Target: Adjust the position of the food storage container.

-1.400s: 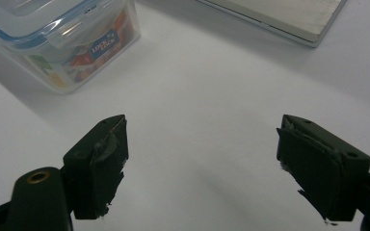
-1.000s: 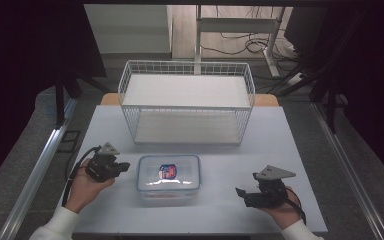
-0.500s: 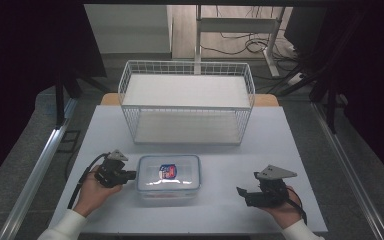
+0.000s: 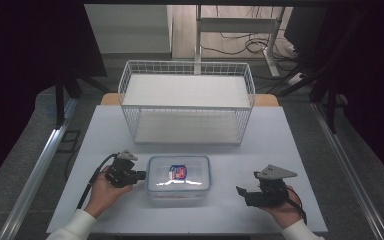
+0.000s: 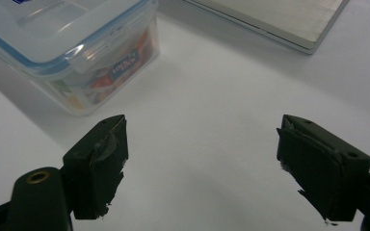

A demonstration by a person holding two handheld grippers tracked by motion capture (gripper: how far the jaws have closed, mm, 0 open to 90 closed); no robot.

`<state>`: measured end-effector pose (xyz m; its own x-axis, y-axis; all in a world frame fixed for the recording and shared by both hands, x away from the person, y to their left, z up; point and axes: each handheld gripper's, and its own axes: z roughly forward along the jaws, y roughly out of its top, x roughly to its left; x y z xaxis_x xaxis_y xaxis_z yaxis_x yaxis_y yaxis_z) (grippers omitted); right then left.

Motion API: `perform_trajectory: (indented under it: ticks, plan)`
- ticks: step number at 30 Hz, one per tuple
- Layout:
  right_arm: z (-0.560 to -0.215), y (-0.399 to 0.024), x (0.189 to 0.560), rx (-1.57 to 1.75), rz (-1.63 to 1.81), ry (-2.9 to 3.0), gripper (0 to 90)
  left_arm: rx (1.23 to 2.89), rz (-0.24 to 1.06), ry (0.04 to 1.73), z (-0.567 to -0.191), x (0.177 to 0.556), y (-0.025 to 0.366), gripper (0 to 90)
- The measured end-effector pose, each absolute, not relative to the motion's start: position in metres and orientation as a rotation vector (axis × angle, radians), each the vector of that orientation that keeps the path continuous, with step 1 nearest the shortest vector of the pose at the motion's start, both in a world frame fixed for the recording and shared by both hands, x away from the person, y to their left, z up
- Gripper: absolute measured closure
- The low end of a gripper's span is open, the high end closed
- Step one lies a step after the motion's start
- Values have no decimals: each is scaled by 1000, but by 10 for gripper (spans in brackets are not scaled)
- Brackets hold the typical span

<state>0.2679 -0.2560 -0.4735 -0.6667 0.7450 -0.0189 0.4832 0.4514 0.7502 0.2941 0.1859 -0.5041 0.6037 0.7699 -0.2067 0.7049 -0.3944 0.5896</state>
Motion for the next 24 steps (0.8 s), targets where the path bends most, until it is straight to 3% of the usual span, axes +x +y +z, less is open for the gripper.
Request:
perform_trajectory:
  ticks: [24]
  plan:
    - [-474, -257, 269, 1050, 1059, 2350, 185, 2153, 110, 1139, -506, 295, 165, 900]
